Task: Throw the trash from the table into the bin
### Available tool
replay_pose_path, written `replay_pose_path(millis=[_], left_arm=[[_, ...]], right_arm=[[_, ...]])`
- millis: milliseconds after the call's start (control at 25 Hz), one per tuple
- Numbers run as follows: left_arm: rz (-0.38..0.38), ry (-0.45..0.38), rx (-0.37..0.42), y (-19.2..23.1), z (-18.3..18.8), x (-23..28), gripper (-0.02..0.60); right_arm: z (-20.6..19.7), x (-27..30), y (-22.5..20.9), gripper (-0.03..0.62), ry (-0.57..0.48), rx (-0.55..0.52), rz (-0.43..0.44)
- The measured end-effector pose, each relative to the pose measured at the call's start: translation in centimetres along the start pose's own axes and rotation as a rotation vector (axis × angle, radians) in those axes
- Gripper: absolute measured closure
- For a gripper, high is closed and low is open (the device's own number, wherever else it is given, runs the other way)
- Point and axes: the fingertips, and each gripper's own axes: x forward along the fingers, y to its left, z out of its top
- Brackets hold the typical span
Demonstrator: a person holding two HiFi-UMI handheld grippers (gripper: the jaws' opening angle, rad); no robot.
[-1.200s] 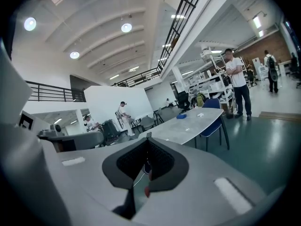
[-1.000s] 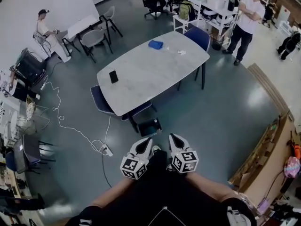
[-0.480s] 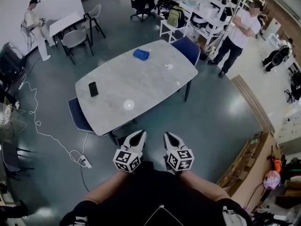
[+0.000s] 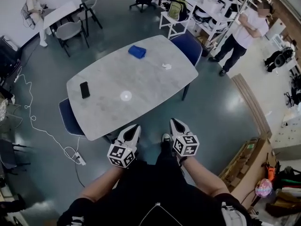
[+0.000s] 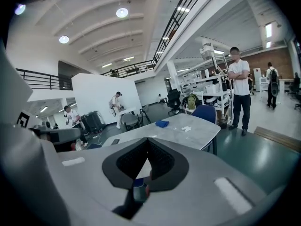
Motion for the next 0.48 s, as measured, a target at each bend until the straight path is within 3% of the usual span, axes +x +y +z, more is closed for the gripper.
replay_pose_path(millis=[200, 480], left_arm=[[0.203, -0.014, -0.007, 3.9, 0.7, 4.0, 0.581], [0.497, -0.039, -0.051, 7.8, 1.2, 6.4, 0.581]], right_arm=[[3.3, 9.9, -10.0, 0.566, 0.051, -0.079, 0.044], [5.5, 29.6, -21.2, 0.565, 0.166, -0.314, 0.115]])
